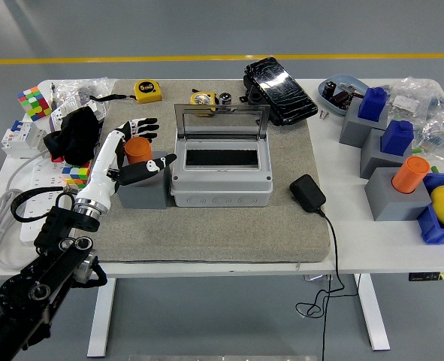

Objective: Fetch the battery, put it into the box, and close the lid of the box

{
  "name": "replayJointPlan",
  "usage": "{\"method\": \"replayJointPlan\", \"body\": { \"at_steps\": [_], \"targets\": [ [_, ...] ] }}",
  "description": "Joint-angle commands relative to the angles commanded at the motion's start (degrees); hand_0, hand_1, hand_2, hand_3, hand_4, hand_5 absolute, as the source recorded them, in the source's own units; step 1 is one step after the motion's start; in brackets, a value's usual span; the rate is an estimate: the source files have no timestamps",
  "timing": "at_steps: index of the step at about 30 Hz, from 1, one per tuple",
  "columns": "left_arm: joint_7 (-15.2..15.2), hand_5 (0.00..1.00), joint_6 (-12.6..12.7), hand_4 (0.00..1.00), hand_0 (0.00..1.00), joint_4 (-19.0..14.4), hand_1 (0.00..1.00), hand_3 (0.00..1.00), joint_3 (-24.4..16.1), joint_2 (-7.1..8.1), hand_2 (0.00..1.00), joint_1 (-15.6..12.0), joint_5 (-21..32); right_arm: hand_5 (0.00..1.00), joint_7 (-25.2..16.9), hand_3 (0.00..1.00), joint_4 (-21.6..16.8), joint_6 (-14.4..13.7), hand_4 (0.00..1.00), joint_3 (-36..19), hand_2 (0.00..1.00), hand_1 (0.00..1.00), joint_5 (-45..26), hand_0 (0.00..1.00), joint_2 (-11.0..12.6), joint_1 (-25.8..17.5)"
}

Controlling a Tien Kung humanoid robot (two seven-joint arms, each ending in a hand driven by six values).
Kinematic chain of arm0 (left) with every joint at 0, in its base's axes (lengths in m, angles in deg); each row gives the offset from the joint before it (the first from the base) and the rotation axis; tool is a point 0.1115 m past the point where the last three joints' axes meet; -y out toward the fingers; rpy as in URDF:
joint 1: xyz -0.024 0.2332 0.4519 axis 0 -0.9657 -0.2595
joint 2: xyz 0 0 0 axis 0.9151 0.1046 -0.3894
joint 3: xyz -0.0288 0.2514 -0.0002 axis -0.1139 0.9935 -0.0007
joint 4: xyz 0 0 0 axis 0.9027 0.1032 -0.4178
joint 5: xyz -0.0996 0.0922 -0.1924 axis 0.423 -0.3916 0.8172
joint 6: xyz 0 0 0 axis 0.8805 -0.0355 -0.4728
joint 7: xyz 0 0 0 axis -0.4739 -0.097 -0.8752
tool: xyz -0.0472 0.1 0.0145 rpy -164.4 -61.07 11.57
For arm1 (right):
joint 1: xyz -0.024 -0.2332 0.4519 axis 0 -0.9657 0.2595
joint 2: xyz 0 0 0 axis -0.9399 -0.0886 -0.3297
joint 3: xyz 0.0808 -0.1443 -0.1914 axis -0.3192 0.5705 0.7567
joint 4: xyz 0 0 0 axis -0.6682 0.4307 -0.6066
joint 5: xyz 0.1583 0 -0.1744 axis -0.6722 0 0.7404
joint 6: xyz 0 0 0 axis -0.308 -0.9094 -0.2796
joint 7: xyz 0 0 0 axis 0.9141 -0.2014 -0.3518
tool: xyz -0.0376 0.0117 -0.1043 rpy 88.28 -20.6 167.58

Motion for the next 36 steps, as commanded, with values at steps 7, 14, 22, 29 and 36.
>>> {"method": "replayJointPlan", "body": {
  "at_steps": [7, 14, 22, 29, 36],
  "targets": [
    [0.13, 0.09, -0.29, 0.998, 0.67, -0.17, 0.648, 0.718, -0.76, 0.1, 0.693, -0.03, 0.21, 0.483, 0.02, 0.551, 0.02, 0.06, 0.932, 0.12, 0.598, 0.605, -0.02, 0.564, -0.01, -0.03],
    [-0.1, 0.088, -0.47, 0.998, 0.675, 0.93, 0.65, 0.713, -0.46, -0.03, 0.694, 0.09, 0.27, 0.484, -0.04, 0.551, -0.02, 0.2, 0.932, 0.11, 0.598, 0.605, 0.0, 0.566, -0.05, 0.01],
    [-0.18, 0.089, -0.42, 0.998, 0.662, 2.24, 0.644, 0.708, 0.47, -0.24, 0.693, 0.52, 0.7, 0.484, -0.01, 0.551, 0.01, 0.18, 0.932, 0.21, 0.598, 0.605, -0.06, 0.566, -0.01, -0.01],
    [0.47, 0.002, 0.18, 0.998, 0.42, 3.41, 0.447, 0.512, 1.36, -0.88, 0.525, 1.31, 2.07, 0.484, -0.01, 0.55, 0.01, 0.16, 0.933, 0.36, 0.598, 0.605, -0.08, 0.566, -0.01, 0.05],
    [3.19, 0.002, 1.59, 0.648, 0.21, 6.32, 0.19, 0.257, 1.89, -2.11, 0.222, 2.55, 6.13, 0.485, -0.07, 0.551, -0.02, 0.1, 0.933, 0.74, 0.597, 0.605, -0.13, 0.564, -0.02, 0.25]
  ]
}}
